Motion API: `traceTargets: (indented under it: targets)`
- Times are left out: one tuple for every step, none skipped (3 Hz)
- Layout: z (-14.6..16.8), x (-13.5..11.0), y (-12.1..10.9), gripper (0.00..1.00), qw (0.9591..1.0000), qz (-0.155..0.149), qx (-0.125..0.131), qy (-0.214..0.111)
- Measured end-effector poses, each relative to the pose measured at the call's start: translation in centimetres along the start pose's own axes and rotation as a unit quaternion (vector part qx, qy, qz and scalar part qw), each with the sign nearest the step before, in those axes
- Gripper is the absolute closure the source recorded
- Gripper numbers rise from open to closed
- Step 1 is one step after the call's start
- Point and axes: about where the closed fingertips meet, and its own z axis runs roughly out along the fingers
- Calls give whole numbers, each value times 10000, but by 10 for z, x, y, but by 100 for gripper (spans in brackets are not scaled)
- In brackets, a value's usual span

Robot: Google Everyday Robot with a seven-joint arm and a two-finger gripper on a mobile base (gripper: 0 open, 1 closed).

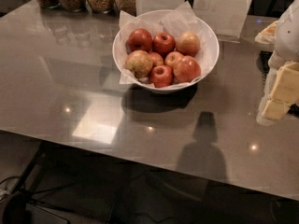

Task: Pick apple from white bowl

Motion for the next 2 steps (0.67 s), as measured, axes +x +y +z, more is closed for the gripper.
traceTargets:
  targets:
    - [0,0,0,0,10000,0,1,-2]
    - [-6,-5,-7,0,9996,-23,156,-246]
